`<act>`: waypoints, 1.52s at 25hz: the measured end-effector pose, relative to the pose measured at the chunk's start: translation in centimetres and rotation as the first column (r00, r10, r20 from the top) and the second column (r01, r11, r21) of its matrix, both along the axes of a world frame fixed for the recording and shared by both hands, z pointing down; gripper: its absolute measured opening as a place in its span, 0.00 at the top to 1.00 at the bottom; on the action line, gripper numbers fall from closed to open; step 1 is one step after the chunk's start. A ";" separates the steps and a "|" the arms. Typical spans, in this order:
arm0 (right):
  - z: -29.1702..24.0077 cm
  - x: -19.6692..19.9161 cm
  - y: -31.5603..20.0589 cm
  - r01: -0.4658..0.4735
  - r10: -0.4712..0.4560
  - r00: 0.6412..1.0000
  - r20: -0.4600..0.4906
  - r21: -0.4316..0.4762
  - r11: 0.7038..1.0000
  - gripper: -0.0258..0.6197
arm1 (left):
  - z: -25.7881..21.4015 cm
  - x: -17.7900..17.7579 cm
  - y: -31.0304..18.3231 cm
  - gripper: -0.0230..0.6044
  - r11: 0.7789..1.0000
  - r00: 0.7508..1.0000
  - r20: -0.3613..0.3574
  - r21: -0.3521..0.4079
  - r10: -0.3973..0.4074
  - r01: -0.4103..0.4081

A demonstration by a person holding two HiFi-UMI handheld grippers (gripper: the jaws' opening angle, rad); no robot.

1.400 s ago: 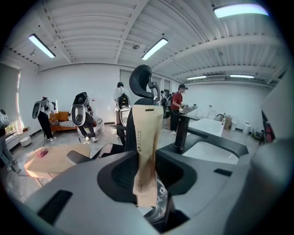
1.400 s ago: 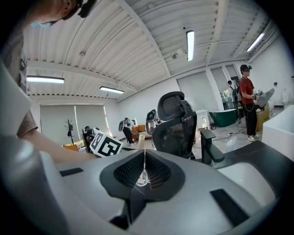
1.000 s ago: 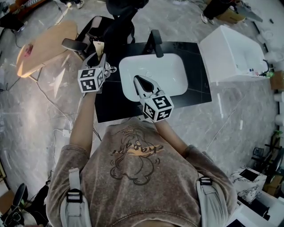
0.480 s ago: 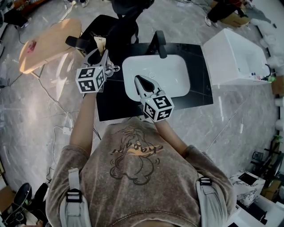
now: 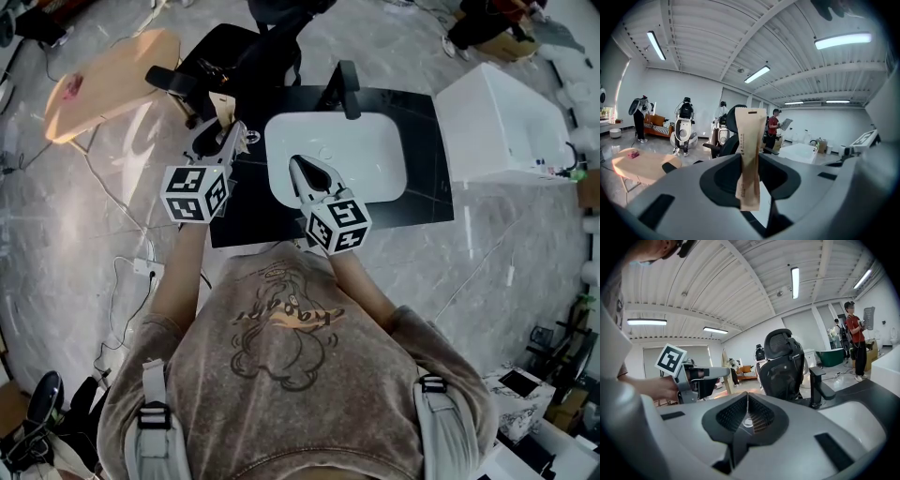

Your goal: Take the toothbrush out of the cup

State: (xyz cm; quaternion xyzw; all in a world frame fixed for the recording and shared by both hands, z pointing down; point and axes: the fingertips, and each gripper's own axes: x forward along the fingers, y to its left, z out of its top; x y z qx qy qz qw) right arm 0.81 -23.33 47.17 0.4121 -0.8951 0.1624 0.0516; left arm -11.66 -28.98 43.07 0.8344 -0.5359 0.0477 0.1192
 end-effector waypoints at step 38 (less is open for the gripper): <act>-1.1 -1.8 2.8 0.067 -0.068 0.997 0.033 0.038 0.997 0.93 | 2.3 0.7 9.5 0.77 0.998 0.999 -0.050 -0.068 0.002 -0.005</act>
